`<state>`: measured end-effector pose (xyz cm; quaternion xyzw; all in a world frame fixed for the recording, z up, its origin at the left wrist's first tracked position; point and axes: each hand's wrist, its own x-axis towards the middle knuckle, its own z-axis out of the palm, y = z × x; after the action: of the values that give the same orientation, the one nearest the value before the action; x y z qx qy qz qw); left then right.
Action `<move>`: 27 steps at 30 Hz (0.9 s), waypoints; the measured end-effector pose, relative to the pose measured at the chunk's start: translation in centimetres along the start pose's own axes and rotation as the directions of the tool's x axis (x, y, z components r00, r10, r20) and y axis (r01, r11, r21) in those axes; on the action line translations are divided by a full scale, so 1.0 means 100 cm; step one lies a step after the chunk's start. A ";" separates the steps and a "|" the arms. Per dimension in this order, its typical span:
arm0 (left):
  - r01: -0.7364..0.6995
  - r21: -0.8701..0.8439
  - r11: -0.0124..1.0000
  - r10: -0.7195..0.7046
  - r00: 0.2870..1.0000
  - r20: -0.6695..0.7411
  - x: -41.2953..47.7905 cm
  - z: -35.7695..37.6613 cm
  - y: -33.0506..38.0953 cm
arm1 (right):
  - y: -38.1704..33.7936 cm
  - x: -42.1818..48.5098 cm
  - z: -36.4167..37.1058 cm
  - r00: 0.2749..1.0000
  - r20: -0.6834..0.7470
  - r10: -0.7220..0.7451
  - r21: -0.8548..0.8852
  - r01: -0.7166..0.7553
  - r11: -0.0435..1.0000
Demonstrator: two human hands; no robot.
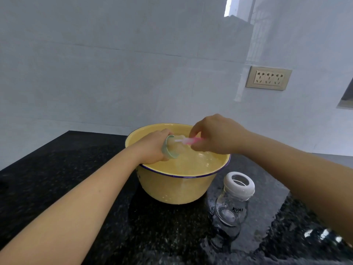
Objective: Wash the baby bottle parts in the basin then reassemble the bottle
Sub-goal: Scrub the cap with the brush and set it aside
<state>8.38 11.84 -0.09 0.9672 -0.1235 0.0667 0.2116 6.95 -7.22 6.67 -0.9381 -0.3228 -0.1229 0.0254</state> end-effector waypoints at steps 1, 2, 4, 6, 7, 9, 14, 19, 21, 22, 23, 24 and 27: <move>-0.003 -0.010 1.000 0.003 1.000 0.009 0.000 0.000 0.000 | 0.003 0.000 0.002 1.000 0.004 -0.004 0.006 0.004 1.000; -0.002 -0.025 1.000 0.002 1.000 0.015 0.000 0.000 0.000 | 0.004 -0.001 0.004 1.000 0.018 -0.011 -0.005 0.011 1.000; 0.002 -0.042 0.999 -0.001 1.000 0.021 0.000 0.000 -0.001 | 0.005 -0.002 0.010 0.997 0.072 -0.035 -0.027 0.037 0.999; -0.001 -0.035 0.999 0.002 1.000 0.023 0.000 0.000 -0.002 | 0.005 -0.005 0.015 0.986 0.151 -0.065 0.003 0.065 0.998; -0.005 -0.027 1.000 0.006 1.000 0.027 -0.001 0.000 -0.001 | 0.006 -0.006 0.017 0.979 0.186 -0.079 0.027 0.075 0.997; -0.011 -0.014 1.000 0.011 0.999 0.033 -0.001 0.001 0.000 | 0.009 -0.008 0.016 0.968 0.234 -0.089 0.059 0.077 0.995; -0.031 0.013 0.999 0.030 0.998 0.060 -0.003 0.002 0.001 | 0.014 -0.011 0.004 0.955 0.287 -0.078 -0.060 0.099 0.993; 0.027 -0.013 1.000 -0.026 0.996 0.083 -0.003 0.000 0.003 | 0.022 -0.014 -0.004 0.982 0.183 -0.041 -0.187 0.075 0.979; 0.033 -0.034 0.999 -0.029 0.993 0.118 -0.002 -0.001 0.004 | 0.029 -0.017 -0.010 0.985 0.170 -0.014 -0.141 0.039 0.989; 0.043 -0.049 0.998 -0.036 0.990 0.135 -0.002 -0.001 0.003 | 0.033 -0.019 -0.013 0.987 0.162 -0.002 -0.113 0.020 0.993; 0.053 -0.060 0.997 -0.044 0.988 0.145 -0.001 -0.001 0.003 | 0.038 -0.021 -0.016 0.990 0.140 0.010 -0.090 0.003 0.996; 0.059 -0.066 0.996 -0.049 0.988 0.144 -0.001 -0.001 0.002 | 0.043 -0.022 -0.019 0.995 0.102 0.020 -0.070 -0.013 0.997; 0.059 -0.180 0.982 -0.037 0.991 0.126 0.000 -0.001 0.001 | 0.055 -0.021 -0.022 0.998 -0.008 0.060 -0.005 -0.060 0.998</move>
<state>8.37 11.84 0.04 0.9486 -0.1184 -0.0093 0.2933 8.22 -13.08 8.45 -0.9470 -0.2940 -0.1266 0.0278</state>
